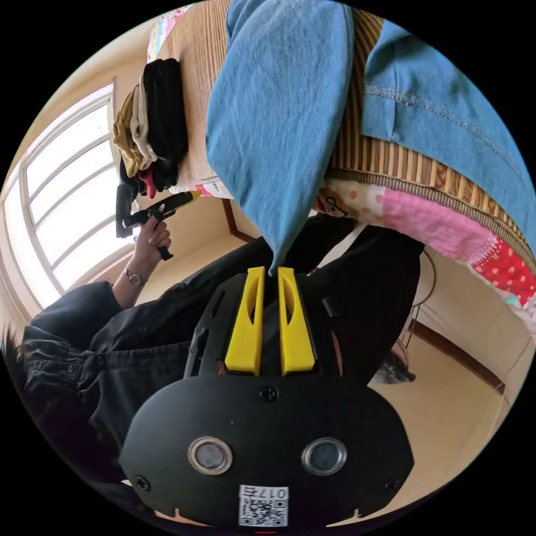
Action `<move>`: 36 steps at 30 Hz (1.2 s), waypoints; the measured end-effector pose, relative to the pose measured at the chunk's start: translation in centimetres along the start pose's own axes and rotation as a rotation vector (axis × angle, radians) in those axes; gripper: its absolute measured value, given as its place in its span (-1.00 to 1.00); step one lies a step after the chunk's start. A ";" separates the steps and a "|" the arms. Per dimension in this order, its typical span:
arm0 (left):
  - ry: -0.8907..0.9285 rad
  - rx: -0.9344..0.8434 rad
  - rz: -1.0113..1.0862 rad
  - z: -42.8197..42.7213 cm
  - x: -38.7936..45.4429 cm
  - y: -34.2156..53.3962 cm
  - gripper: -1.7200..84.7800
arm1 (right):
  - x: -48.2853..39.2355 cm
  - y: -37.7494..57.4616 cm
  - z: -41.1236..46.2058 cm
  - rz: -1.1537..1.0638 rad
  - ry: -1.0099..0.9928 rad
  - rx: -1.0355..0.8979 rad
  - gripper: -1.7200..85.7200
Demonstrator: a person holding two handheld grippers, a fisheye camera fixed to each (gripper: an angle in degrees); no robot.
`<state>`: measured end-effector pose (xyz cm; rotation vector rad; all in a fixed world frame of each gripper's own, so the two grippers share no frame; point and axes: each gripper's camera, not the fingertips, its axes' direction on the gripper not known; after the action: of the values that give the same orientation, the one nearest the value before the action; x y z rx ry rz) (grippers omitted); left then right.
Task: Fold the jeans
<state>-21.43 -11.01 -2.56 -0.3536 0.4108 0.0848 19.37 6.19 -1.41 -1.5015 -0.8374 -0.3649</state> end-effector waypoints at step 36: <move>0.329 -0.188 0.501 2.9 23.0 2.2 -0.69 | 12.0 28.5 -17.0 0.259 0.107 0.579 -0.94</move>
<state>0.34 -7.69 -10.11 -0.4447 0.8152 0.5625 51.49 -4.35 -11.54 -1.0195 -0.5856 -0.0017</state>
